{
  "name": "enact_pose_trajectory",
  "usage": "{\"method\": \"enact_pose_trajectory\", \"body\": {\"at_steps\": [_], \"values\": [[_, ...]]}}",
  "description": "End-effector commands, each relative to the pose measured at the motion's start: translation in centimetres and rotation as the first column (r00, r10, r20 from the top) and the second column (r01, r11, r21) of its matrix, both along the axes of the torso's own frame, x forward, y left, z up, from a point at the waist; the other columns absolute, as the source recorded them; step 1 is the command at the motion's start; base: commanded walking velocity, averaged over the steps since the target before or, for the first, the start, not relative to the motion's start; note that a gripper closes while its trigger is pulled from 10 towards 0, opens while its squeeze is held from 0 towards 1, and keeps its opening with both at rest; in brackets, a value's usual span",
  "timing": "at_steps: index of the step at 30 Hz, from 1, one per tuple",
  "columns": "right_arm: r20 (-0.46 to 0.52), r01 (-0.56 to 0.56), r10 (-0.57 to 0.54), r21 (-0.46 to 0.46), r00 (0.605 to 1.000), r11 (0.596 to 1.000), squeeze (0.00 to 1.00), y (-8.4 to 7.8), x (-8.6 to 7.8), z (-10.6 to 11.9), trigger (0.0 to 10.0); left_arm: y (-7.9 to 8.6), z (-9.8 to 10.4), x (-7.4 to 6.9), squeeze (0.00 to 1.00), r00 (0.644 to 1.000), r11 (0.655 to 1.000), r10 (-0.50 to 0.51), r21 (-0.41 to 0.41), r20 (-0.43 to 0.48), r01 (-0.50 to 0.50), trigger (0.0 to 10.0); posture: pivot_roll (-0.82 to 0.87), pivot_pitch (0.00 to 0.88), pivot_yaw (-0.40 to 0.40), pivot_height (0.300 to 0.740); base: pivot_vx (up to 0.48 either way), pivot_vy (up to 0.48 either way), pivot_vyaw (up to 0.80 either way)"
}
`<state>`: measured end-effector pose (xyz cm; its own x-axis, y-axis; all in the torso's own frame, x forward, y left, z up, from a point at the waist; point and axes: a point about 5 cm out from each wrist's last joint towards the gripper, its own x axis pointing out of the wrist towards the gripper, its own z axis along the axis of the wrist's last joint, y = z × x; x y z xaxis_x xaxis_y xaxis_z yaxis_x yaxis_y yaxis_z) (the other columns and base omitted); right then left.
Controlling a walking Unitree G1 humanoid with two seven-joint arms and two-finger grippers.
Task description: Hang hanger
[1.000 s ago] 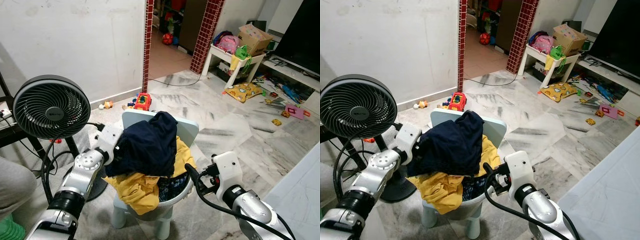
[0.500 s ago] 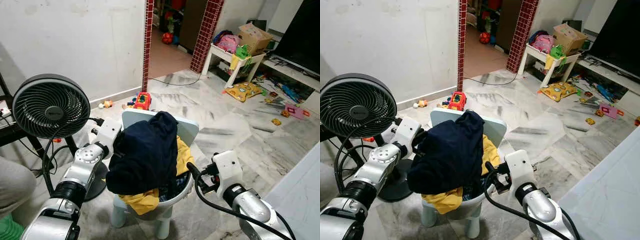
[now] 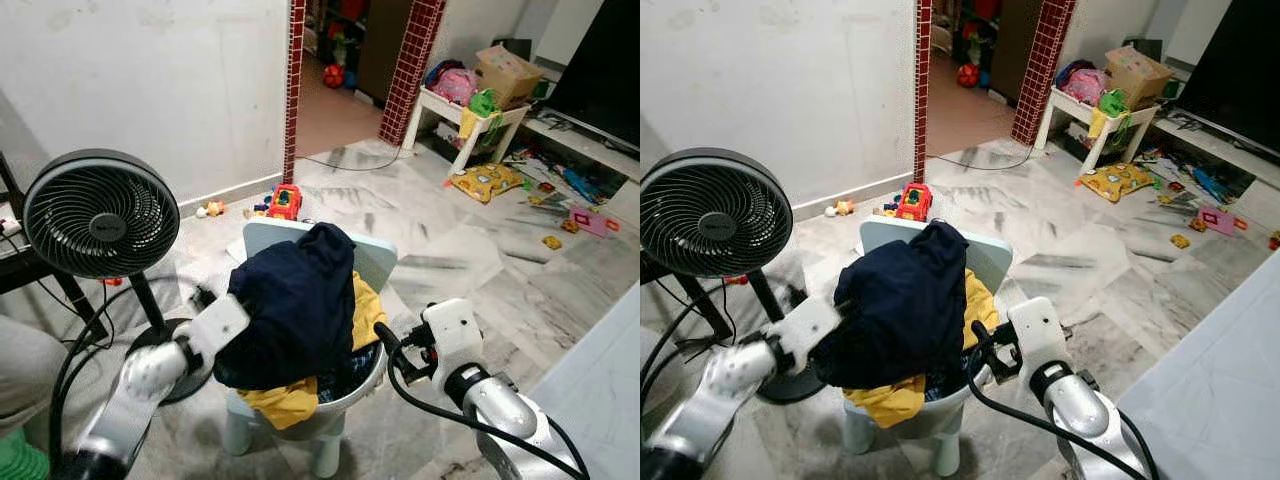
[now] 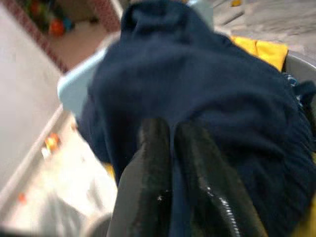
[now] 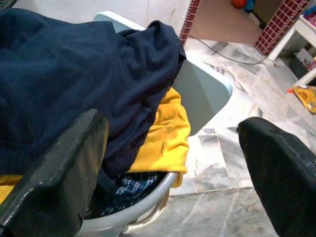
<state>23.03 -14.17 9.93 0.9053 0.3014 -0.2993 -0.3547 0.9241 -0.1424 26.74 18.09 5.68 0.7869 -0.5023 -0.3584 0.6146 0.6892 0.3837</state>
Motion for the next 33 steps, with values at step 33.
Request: {"method": "enact_pose_trajectory", "body": {"at_steps": [33], "values": [[0.015, 0.008, -0.007, -0.031, 1.000, 0.999, 0.00, -0.7, 1.0, -0.2, 10.0, 2.8, -4.8, -3.8, 1.00, 0.868, 0.924, 0.346, -0.032, -0.355, -0.381, 10.0, 0.13, 0.000, -0.116, 0.740, 0.000, 0.000, 0.00]]}}
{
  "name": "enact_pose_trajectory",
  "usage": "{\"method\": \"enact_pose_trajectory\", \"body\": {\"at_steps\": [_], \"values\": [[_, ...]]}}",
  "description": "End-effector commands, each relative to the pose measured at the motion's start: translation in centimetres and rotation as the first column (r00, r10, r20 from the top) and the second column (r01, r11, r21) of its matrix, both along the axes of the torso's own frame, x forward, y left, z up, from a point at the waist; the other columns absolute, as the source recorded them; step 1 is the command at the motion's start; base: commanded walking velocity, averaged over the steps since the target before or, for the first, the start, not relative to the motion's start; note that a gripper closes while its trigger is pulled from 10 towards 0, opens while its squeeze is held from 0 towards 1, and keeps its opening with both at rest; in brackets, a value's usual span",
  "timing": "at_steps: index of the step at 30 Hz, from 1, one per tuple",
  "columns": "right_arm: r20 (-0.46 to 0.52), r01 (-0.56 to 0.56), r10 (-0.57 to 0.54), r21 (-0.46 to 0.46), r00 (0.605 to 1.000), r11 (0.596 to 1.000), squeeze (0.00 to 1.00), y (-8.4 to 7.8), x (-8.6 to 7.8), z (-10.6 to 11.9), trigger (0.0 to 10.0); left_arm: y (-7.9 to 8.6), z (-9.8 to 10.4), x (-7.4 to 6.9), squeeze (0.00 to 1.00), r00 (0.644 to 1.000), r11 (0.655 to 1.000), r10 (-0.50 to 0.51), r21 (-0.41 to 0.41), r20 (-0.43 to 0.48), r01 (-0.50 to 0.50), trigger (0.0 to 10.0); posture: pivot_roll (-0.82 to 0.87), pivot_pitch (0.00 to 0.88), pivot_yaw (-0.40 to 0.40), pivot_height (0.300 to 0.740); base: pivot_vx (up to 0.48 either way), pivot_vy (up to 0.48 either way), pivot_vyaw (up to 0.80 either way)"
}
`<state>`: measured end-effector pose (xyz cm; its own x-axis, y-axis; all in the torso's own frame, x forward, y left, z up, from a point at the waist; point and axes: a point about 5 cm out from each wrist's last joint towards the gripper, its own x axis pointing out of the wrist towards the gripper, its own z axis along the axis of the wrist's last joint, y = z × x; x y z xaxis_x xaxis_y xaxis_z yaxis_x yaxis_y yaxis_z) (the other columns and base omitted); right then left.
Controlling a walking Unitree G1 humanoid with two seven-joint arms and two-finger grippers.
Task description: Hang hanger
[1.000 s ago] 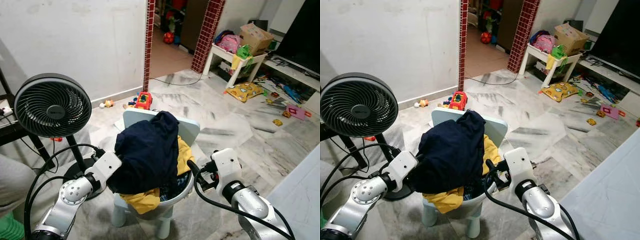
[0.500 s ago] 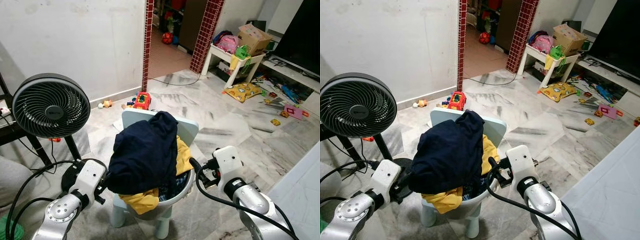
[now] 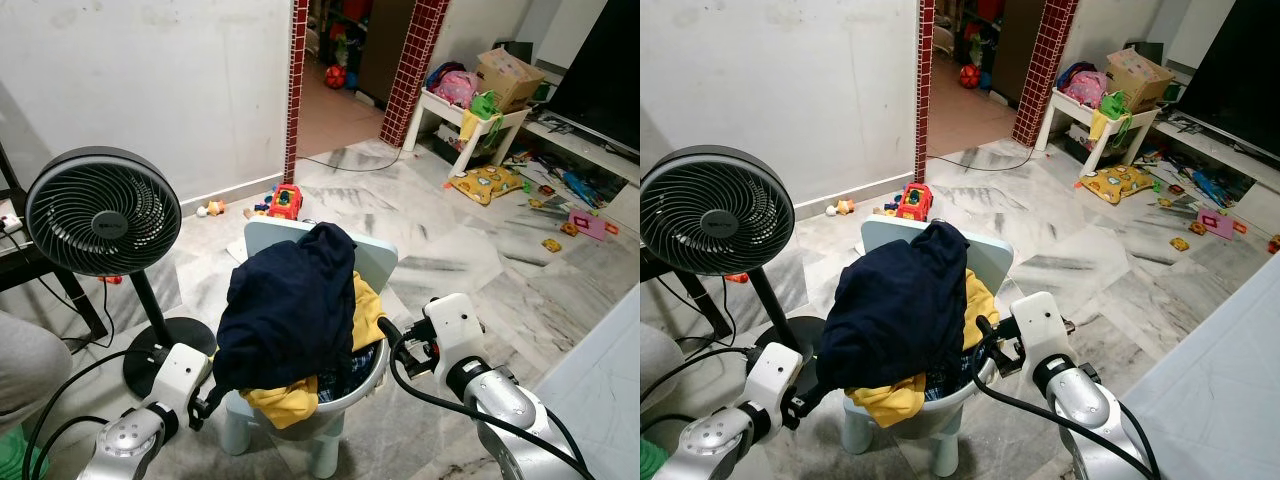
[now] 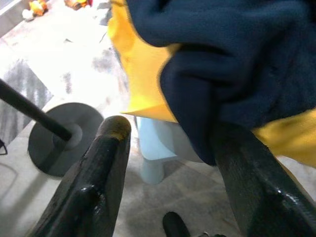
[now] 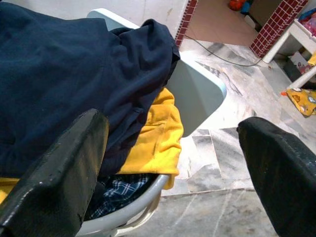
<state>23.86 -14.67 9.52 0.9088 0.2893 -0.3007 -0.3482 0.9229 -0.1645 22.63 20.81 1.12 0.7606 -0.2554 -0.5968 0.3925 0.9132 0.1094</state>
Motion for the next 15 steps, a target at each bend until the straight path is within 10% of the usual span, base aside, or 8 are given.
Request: {"method": "enact_pose_trajectory", "body": {"at_steps": [1, 4, 6, 7, 15], "values": [[0.009, 0.001, -0.001, -0.009, 1.000, 1.000, 0.00, -0.2, 0.1, 0.2, 10.0, 0.2, -0.3, 0.5, 1.00, 1.000, 1.000, -0.001, 0.014, 0.003, 0.001, 10.0, 0.13, 0.000, -0.116, 0.740, 0.000, 0.000, 0.00], [0.007, 0.000, 0.000, -0.010, 1.000, 1.000, 0.00, -0.2, 0.0, 0.1, 10.0, 0.5, -0.5, 1.0, 1.00, 1.000, 1.000, 0.002, 0.027, 0.007, -0.002, 10.0, 0.13, 0.000, -0.117, 0.740, 0.000, 0.000, 0.00], [0.005, 0.001, -0.001, -0.013, 1.000, 1.000, 0.00, -0.2, 0.0, 0.1, 10.0, 0.5, -0.5, 1.2, 0.83, 1.000, 0.999, -0.007, 0.041, 0.019, 0.006, 10.0, 0.13, 0.000, -0.117, 0.740, 0.000, 0.000, 0.00], [0.005, 0.001, -0.001, -0.013, 1.000, 1.000, 0.00, -0.2, -0.1, 0.1, 10.0, 0.4, -0.5, 1.3, 0.00, 1.000, 0.999, -0.014, 0.047, 0.028, 0.012, 10.0, 0.12, 0.000, -0.117, 0.740, 0.000, 0.000, 0.00], [0.015, 0.005, -0.005, -0.019, 1.000, 1.000, 0.00, -0.3, 0.1, 0.3, 10.0, -0.6, -0.2, 2.6, 0.00, 0.994, 0.995, -0.066, 0.079, 0.090, 0.059, 8.7, 0.11, 0.000, -0.119, 0.740, 0.000, 0.000, 0.00]]}}
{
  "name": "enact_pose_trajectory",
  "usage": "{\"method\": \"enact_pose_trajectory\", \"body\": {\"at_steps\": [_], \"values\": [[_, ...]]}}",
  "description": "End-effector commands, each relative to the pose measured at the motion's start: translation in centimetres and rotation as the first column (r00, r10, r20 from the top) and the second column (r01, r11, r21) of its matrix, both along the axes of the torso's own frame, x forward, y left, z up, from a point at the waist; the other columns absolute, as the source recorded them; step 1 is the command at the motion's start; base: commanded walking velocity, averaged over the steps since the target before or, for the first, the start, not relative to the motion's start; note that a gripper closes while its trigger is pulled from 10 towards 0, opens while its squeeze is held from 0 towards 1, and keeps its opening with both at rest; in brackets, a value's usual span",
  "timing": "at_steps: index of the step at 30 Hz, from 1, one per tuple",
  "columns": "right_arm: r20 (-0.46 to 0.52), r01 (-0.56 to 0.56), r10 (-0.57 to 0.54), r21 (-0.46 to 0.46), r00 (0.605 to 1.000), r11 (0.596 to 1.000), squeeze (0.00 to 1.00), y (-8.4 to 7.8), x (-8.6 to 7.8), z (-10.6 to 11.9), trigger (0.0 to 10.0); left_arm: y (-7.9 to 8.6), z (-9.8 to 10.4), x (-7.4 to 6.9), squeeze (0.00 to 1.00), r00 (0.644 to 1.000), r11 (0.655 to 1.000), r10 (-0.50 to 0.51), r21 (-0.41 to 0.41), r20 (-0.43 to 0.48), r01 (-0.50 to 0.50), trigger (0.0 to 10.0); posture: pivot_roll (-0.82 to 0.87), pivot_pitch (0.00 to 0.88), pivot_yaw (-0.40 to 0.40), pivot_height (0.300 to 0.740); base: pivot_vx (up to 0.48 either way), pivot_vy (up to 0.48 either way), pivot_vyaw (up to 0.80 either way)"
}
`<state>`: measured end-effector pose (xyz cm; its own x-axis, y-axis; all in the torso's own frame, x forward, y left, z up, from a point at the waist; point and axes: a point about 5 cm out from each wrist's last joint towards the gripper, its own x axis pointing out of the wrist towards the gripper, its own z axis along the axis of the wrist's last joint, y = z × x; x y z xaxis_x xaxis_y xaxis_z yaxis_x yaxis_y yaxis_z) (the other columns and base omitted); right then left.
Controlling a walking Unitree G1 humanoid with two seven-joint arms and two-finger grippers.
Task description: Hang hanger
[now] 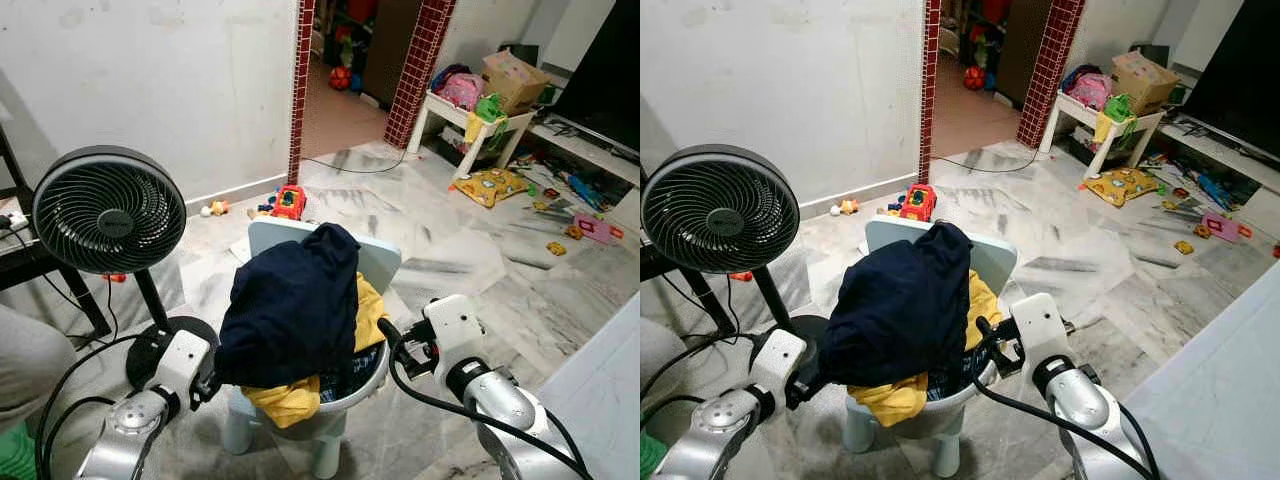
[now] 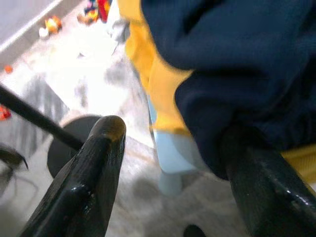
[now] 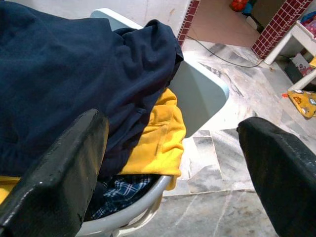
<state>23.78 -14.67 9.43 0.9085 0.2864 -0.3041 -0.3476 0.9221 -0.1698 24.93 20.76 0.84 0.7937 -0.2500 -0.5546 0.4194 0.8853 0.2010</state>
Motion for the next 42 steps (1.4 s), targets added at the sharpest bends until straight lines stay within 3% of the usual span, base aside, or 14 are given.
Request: {"method": "enact_pose_trajectory", "body": {"at_steps": [1, 2, 5, 9, 12, 16, 19, 24, 33, 38, 39, 40, 41, 42], "values": [[0.018, 0.006, -0.006, -0.014, 1.000, 1.000, 0.00, -0.4, 0.2, 0.4, 10.0, -0.8, 0.6, 0.7, 0.00, 0.998, 0.999, -0.040, 0.027, 0.050, 0.039, 9.5, 0.11, 0.000, -0.119, 0.740, 0.000, 0.000, 0.00], [0.019, 0.008, -0.008, -0.015, 1.000, 1.000, 0.00, -0.5, 0.1, 0.5, 10.0, -1.2, 1.1, 1.2, 0.00, 0.995, 0.998, -0.060, 0.029, 0.081, 0.058, 10.0, 0.11, 0.000, -0.118, 0.740, 0.000, 0.000, 0.00], [0.020, 0.014, -0.014, -0.018, 1.000, 1.000, 0.00, -0.6, 0.1, 0.4, 10.0, -2.4, 3.0, 1.9, 0.00, 0.987, 0.995, -0.096, 0.002, 0.131, 0.097, 10.0, 0.11, 0.000, -0.118, 0.740, 0.000, 0.000, 0.00], [0.020, 0.014, -0.014, -0.017, 1.000, 1.000, 0.00, -0.5, 0.1, 0.4, 10.0, -2.7, 3.4, 1.9, 0.00, 0.987, 0.995, -0.102, -0.010, 0.128, 0.104, 10.0, 0.11, 0.000, -0.119, 0.740, 0.000, 0.000, 0.00], [0.023, 0.010, -0.010, -0.016, 1.000, 1.000, 0.00, -0.2, 0.1, 0.4, 10.0, -3.8, 3.0, 1.4, 0.00, 0.988, 0.987, -0.150, -0.059, 0.031, 0.152, 10.0, 0.11, 0.000, -0.119, 0.740, 0.000, 0.000, 0.00], [0.023, 0.008, -0.008, -0.018, 1.000, 1.000, 0.00, -0.2, 0.1, 0.4, 10.0, -4.1, 2.9, 1.2, 0.00, 0.986, 0.983, -0.169, -0.066, -0.005, 0.169, 10.0, 0.11, 0.000, -0.116, 0.740, 0.000, 0.000, 0.00], [0.024, 0.012, -0.011, -0.023, 1.000, 1.000, 0.00, -0.3, 0.1, 0.4, 10.0, -4.1, 3.2, 1.2, 0.00, 0.988, 0.987, -0.153, -0.062, -0.024, 0.151, 10.0, 0.11, 0.000, -0.113, 0.740, 0.000, 0.000, 0.00], [0.024, 0.020, -0.020, -0.028, 1.000, 0.999, 0.00, -0.6, -0.1, 0.4, 10.0, -3.6, 3.1, -0.3, 0.00, 0.986, 0.987, -0.066, -0.156, -0.151, 0.042, 10.0, 0.11, 0.000, -0.107, 0.740, 0.000, 0.000, 0.00], [0.025, 0.000, 0.001, -0.038, 1.000, 0.999, 0.00, -0.4, 0.2, 0.4, 10.0, -3.1, 4.1, -2.5, 0.00, 0.975, 0.987, -0.026, -0.160, -0.221, -0.010, 10.0, 0.13, 0.000, -0.117, 0.740, 0.000, 0.000, 0.00], [0.026, -0.004, 0.005, -0.035, 1.000, 0.999, 0.00, -0.3, 0.4, 0.4, 10.0, -2.9, 3.8, -2.4, 0.00, 0.970, 0.988, -0.011, -0.151, -0.243, -0.027, 10.0, 0.13, 0.000, -0.120, 0.740, 0.000, 0.000, 0.00], [0.026, -0.006, 0.007, -0.034, 1.000, 0.999, 0.00, -0.2, 0.4, 0.4, 10.0, -2.9, 3.7, -2.2, 0.00, 0.970, 0.988, -0.007, -0.151, -0.244, -0.031, 4.2, 0.12, 0.000, -0.120, 0.740, 0.000, 0.000, 0.00], [0.026, -0.006, 0.007, -0.034, 1.000, 0.999, 0.00, -0.2, 0.4, 0.4, 10.0, -2.9, 3.7, -2.2, 0.00, 0.970, 0.988, -0.007, -0.151, -0.244, -0.031, 4.2, 0.12, 0.000, -0.120, 0.740, 0.000, 0.000, 0.00], [0.026, -0.008, 0.009, -0.033, 1.000, 0.999, 0.00, -0.1, 0.4, 0.4, 10.0, -2.9, 3.4, -1.8, 0.00, 0.968, 0.988, -0.002, -0.151, -0.252, -0.037, 0.0, 0.12, 0.000, -0.119, 0.740, 0.000, 0.000, 0.00], [0.026, -0.008, 0.009, -0.034, 1.000, 0.999, 0.00, -0.1, 0.3, 0.4, 10.0, -2.9, 3.2, -1.7, 0.00, 0.967, 0.988, 0.000, -0.149, -0.256, -0.040, 0.0, 0.12, 0.000, -0.119, 0.740, 0.000, 0.000, 0.00]]}}
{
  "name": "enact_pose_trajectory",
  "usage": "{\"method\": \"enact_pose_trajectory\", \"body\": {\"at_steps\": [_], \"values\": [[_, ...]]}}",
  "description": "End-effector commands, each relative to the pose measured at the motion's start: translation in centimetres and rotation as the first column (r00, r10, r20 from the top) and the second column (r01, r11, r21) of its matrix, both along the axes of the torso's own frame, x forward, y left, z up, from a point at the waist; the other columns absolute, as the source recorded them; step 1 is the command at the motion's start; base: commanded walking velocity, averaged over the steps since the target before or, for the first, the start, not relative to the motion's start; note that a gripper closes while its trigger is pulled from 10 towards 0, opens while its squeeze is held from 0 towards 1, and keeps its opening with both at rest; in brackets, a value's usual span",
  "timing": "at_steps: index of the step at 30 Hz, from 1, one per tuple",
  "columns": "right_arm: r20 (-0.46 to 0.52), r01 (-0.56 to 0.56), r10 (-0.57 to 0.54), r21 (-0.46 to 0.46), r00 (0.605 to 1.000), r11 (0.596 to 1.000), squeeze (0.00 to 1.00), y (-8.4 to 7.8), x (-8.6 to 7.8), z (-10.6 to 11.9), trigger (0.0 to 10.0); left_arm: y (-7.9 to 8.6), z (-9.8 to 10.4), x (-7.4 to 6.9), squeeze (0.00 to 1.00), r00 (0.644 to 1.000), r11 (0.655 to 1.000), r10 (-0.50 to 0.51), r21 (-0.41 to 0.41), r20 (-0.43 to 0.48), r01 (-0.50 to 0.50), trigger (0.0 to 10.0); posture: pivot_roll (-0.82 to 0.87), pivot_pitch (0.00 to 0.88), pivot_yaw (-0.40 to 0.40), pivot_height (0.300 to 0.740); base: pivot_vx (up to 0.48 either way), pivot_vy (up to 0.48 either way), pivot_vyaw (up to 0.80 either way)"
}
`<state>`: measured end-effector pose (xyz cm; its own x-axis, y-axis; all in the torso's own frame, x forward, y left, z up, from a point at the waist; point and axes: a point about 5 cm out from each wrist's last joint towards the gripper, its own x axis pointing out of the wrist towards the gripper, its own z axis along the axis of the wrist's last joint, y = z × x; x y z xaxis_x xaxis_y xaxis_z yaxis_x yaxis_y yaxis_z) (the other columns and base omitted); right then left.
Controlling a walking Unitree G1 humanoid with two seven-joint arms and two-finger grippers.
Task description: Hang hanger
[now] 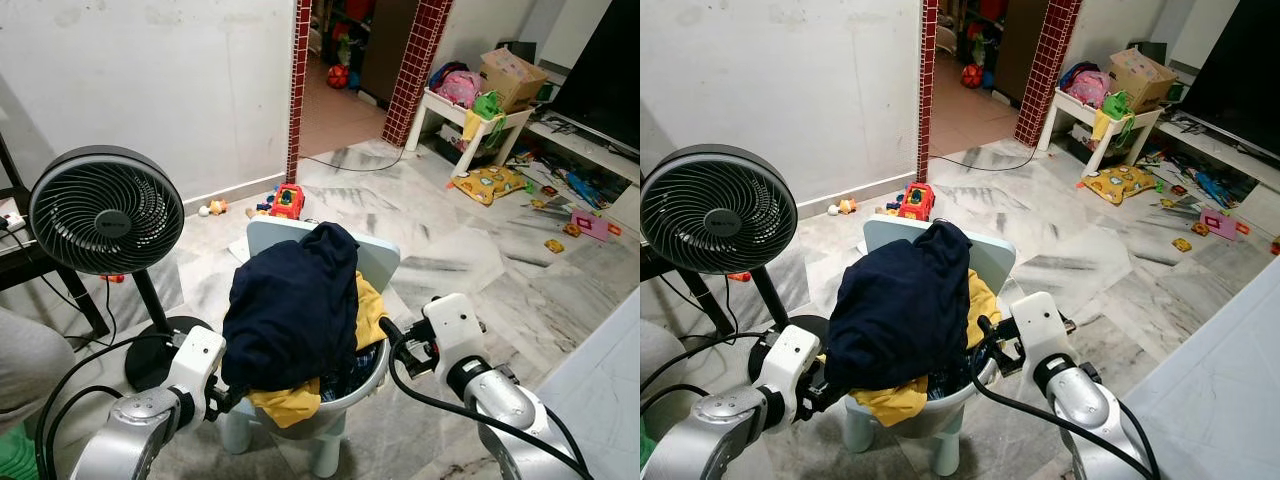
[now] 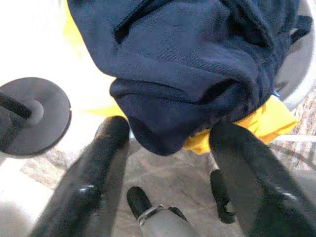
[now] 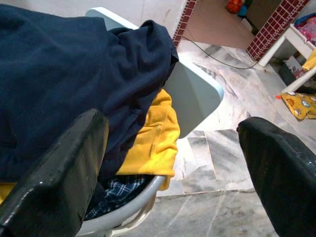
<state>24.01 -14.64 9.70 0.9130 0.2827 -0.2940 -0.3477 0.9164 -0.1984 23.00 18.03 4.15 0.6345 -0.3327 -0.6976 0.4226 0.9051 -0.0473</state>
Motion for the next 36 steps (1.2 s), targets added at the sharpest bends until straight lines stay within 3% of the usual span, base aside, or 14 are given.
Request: {"method": "enact_pose_trajectory", "body": {"at_steps": [1, 2, 3, 4, 18, 19, 20, 21, 36], "values": [[0.007, -0.005, 0.005, -0.010, 1.000, 1.000, 0.00, -0.2, 0.1, 0.1, 10.0, -0.1, -0.1, 0.4, 0.00, 1.000, 1.000, 0.005, 0.006, 0.004, -0.005, 0.0, 0.12, 0.000, -0.119, 0.740, 0.000, 0.000, 0.00], [0.007, -0.005, 0.005, -0.010, 1.000, 1.000, 0.00, -0.2, 0.1, 0.1, 10.0, -0.1, -0.1, 0.4, 0.00, 1.000, 1.000, 0.008, 0.011, 0.004, -0.008, 0.0, 0.11, 0.000, -0.118, 0.740, 0.000, 0.000, 0.00], [0.007, -0.003, 0.003, -0.010, 1.000, 1.000, 0.00, -0.2, 0.1, 0.2, 10.0, 0.0, -0.1, 0.5, 0.00, 1.000, 1.000, 0.002, 0.017, 0.008, -0.002, 2.4, 0.11, 0.000, -0.116, 0.740, 0.000, 0.000, 0.00], [0.007, 0.005, -0.004, -0.012, 1.000, 1.000, 0.00, -0.5, 0.0, 0.2, 10.0, 0.2, -0.3, 0.7, 0.00, 1.000, 0.999, 0.002, 0.036, 0.013, -0.002, 10.0, 0.11, 0.000, -0.114, 0.740, 0.000, 0.000, 0.00], [0.005, -0.002, 0.002, -0.016, 1.000, 1.000, 0.00, -0.3, -0.1, 0.2, 10.0, 0.8, -3.2, 2.2, 0.00, 1.000, 1.000, 0.017, 0.022, -0.005, -0.017, 10.0, 0.10, 0.000, -0.117, 0.740, 0.000, 0.000, 0.00], [0.005, -0.001, 0.001, -0.017, 1.000, 1.000, 0.00, -0.4, -0.1, 0.2, 10.0, 0.9, -3.3, 2.3, 0.00, 1.000, 1.000, 0.018, 0.017, 0.000, -0.018, 4.3, 0.09, 0.000, -0.115, 0.740, 0.000, 0.000, 0.00], [0.005, 0.000, 0.000, -0.018, 1.000, 1.000, 0.00, -0.4, -0.1, 0.2, 10.0, 0.9, -3.4, 2.4, 0.00, 1.000, 1.000, 0.021, 0.014, 0.003, -0.021, 0.7, 0.09, 0.000, -0.115, 0.740, 0.000, 0.000, 0.00], [0.005, 0.000, 0.000, -0.018, 1.000, 1.000, 0.00, -0.4, -0.1, 0.2, 10.0, 1.0, -3.5, 2.6, 0.00, 1.000, 1.000, 0.020, 0.011, 0.007, -0.020, 0.0, 0.09, 0.000, -0.115, 0.740, 0.000, 0.000, 0.00], [0.010, -0.002, 0.002, -0.030, 1.000, 1.000, 0.00, -0.5, -0.1, 0.3, 10.0, 1.2, -3.9, 3.9, 0.00, 0.998, 1.000, 0.017, 0.018, 0.067, -0.018, 0.0, 0.09, 0.000, -0.117, 0.740, 0.000, 0.000, 0.00]]}}
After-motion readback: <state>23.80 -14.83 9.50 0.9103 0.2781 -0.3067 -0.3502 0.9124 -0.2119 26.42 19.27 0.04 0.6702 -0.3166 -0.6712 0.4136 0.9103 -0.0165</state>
